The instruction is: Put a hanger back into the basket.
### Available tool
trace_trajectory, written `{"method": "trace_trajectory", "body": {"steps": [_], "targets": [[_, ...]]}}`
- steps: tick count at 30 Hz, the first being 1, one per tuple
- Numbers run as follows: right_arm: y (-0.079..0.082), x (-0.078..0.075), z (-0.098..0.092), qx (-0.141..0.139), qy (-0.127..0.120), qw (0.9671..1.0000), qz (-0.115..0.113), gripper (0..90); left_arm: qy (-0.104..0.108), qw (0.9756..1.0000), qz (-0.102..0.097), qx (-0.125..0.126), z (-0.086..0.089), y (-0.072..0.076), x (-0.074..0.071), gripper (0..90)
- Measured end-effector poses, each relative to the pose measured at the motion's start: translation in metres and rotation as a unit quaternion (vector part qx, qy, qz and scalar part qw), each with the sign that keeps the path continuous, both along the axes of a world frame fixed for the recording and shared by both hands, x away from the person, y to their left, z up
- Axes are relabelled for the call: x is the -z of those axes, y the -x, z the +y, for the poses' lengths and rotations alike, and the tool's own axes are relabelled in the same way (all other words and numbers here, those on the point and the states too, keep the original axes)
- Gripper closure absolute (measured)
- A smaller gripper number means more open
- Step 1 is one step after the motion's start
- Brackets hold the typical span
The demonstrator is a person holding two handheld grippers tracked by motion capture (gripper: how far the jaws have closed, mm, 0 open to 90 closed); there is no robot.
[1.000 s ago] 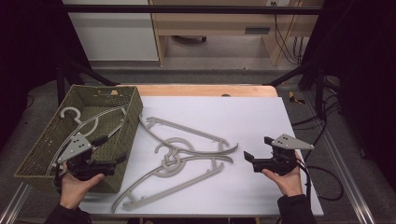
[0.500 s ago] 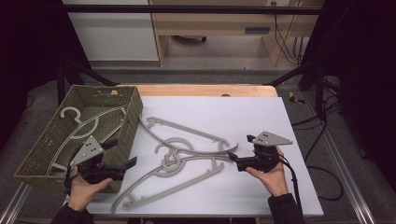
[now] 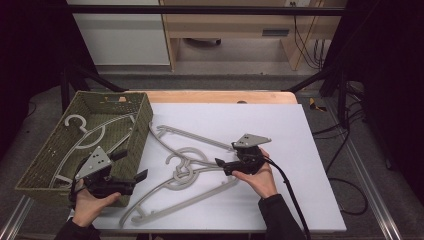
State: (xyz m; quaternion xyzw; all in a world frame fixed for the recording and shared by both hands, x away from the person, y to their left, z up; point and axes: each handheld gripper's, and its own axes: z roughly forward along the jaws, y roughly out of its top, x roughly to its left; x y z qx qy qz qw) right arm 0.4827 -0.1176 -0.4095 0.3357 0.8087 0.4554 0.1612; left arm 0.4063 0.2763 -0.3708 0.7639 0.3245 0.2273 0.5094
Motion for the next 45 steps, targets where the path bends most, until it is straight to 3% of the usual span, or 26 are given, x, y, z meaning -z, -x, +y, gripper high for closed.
{"method": "trace_trajectory", "body": {"steps": [14, 18, 22, 27, 32, 42, 45], "targets": [[-0.035, 0.036, 0.046, -0.019, 0.066, 0.9962, 0.054, 36.1, 0.001, 1.0, 0.0, -0.001, 0.002, 0.0, -0.001, 5.2], [-0.04, 0.045, 0.049, -0.015, 0.071, 0.9948, 0.072, 41.3, 0.0, 1.0, 0.0, 0.0, 0.002, 0.0, -0.001, 5.3], [-0.044, 0.054, 0.051, -0.015, 0.097, 0.9917, 0.083, 47.9, 0.0, 1.0, 0.0, -0.001, 0.002, 0.0, -0.001, 5.4], [-0.048, 0.059, 0.051, -0.022, 0.086, 0.991, 0.1, 53.7, 0.0, 1.0, 0.001, 0.0, 0.002, 0.0, -0.001, 5.7], [-0.051, 0.062, 0.052, -0.023, 0.089, 0.9902, 0.105, 60.3, 0.0, 1.0, 0.002, 0.002, 0.002, 0.0, 0.0, 5.8], [-0.051, 0.062, 0.051, -0.045, 0.114, 0.9891, 0.082, 65.4, -0.001, 1.0, 0.003, 0.004, 0.002, 0.0, 0.0, 6.3], [-0.051, 0.06, 0.05, -0.046, 0.111, 0.9895, 0.08, 70.2, -0.001, 1.0, 0.002, 0.003, 0.002, 0.0, 0.0, 6.4]]}}
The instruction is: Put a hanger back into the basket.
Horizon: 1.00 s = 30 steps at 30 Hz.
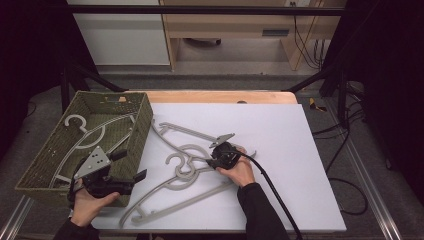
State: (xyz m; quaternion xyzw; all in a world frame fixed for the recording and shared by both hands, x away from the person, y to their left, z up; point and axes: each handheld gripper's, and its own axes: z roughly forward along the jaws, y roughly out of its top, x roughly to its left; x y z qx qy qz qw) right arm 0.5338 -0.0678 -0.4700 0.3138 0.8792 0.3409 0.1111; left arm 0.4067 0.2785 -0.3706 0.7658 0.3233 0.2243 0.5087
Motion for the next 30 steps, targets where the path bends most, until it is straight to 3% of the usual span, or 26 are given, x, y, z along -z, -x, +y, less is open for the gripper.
{"method": "trace_trajectory", "body": {"steps": [8, 13, 14, 19, 26, 30], "targets": [[-0.0019, -0.0075, -0.0069, 0.011, -0.02, 0.9996, 0.017, 78.1, -0.002, 1.0, 0.001, 0.003, -0.0008, -0.0001, 0.0006, 6.6], [-0.0023, -0.009, -0.0081, 0.02, -0.024, 0.9993, 0.022, 77.8, -0.004, 1.0, 0.001, 0.004, -0.0011, -0.0002, 0.0006, 6.7], [-0.0033, -0.0079, -0.0093, 0.005, -0.02, 0.9997, 0.01, 76.9, -0.004, 1.0, 0.001, 0.004, -0.0012, -0.0003, 0.0007, 6.7], [-0.0025, 0.0006, -0.0034, 0.015, 0.003, 0.9997, 0.019, 67.2, -0.004, 1.0, 0.001, 0.006, -0.0018, 0.0001, 0.0007, 6.8], [-0.0007, 0.0004, -0.0026, -0.006, 0.015, 0.9999, 0.003, 72.1, -0.004, 1.0, 0.0, 0.005, -0.0014, -0.0001, 0.0009, 6.8], [-0.0017, -0.0004, -0.0053, 0.004, 0.012, 0.9998, 0.014, 80.4, -0.003, 1.0, -0.001, 0.007, -0.0017, 0.0005, 0.0004, 6.8]]}}
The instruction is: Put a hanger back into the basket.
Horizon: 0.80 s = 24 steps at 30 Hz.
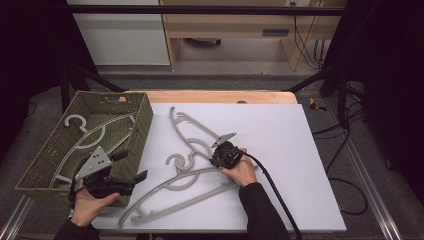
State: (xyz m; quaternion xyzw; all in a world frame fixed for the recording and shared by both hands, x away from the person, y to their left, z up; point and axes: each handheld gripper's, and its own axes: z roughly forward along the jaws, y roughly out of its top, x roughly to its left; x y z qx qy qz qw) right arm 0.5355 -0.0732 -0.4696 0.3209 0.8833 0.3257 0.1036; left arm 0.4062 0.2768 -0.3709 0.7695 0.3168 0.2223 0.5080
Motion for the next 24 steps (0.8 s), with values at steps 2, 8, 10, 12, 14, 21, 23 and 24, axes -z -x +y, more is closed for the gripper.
{"method": "trace_trajectory", "body": {"steps": [2, 8, 10, 12, 14, 21, 23, 24], "targets": [[-0.0015, -0.0001, -0.0018, 0.002, 0.0, 1.0, 0.003, 81.3, 0.0, 1.0, -0.002, 0.001, 0.0002, 0.0004, -0.0005, 6.8], [-0.0028, -0.0008, -0.0023, 0.005, 0.0, 0.9999, 0.011, 80.2, 0.0, 1.0, -0.002, 0.0, 0.0008, 0.0004, -0.001, 6.8], [-0.0033, -0.0005, -0.0022, 0.001, -0.005, 0.9999, 0.014, 76.9, 0.0, 1.0, -0.002, 0.001, 0.0003, 0.0002, -0.0007, 6.8], [-0.0032, -0.0009, -0.002, 0.0, -0.009, 0.9997, 0.022, 75.3, 0.0, 1.0, -0.002, 0.001, -0.0003, 0.0002, -0.0004, 6.8], [-0.0026, -0.0006, -0.0011, -0.001, -0.003, 0.9999, 0.012, 75.3, -0.001, 1.0, -0.002, 0.001, -0.0004, 0.0004, -0.0004, 6.8], [0.0014, -0.0044, -0.0049, 0.001, 0.03, 0.9995, 0.012, 72.2, 0.0, 1.0, -0.002, -0.002, 0.0014, 0.0001, -0.0008, 6.8], [0.0028, -0.0049, -0.0031, 0.0, 0.041, 0.9991, 0.007, 73.8, -0.002, 1.0, -0.002, -0.001, 0.0005, 0.0002, -0.0006, 6.8], [0.0035, -0.0051, -0.0017, -0.002, 0.044, 0.999, 0.006, 76.8, -0.002, 1.0, -0.003, 0.0, 0.0, 0.0004, -0.0007, 6.8]]}}
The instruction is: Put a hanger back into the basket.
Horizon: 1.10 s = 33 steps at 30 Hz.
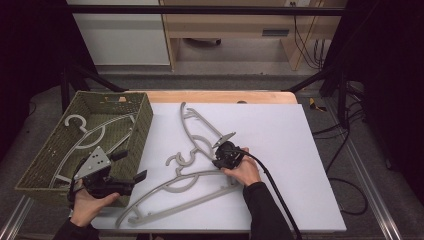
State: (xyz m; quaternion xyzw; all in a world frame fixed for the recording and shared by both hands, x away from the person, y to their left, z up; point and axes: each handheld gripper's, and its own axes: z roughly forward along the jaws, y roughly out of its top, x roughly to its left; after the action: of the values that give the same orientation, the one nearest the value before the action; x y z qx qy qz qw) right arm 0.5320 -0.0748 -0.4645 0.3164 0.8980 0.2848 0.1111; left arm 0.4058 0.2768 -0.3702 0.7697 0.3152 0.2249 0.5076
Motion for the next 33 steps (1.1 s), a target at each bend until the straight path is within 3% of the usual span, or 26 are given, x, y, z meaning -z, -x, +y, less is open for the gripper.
{"method": "trace_trajectory", "body": {"steps": [8, 13, 19, 24, 33], "targets": [[-0.001, 0.0, 0.0, -0.014, -0.001, 0.9999, 0.005, 81.5, 0.0, 1.0, -0.001, 0.0, 0.001, 0.0, -0.001, 6.9], [-0.001, -0.002, -0.004, -0.008, 0.001, 0.9998, -0.016, 81.8, 0.001, 1.0, -0.001, -0.002, 0.002, 0.0, -0.001, 6.9], [-0.002, -0.022, -0.017, 0.0, -0.031, 0.9991, -0.029, 82.0, 0.002, 1.0, -0.001, -0.003, 0.002, 0.0, -0.001, 7.0], [0.002, -0.041, -0.028, 0.002, -0.04, 0.9985, -0.037, 82.1, 0.001, 1.0, -0.003, -0.004, 0.002, 0.001, -0.001, 7.0], [0.015, -0.074, -0.043, -0.014, -0.076, 0.9952, -0.06, 82.6, 0.002, 1.0, -0.007, -0.005, 0.003, 0.002, -0.003, 7.0]]}}
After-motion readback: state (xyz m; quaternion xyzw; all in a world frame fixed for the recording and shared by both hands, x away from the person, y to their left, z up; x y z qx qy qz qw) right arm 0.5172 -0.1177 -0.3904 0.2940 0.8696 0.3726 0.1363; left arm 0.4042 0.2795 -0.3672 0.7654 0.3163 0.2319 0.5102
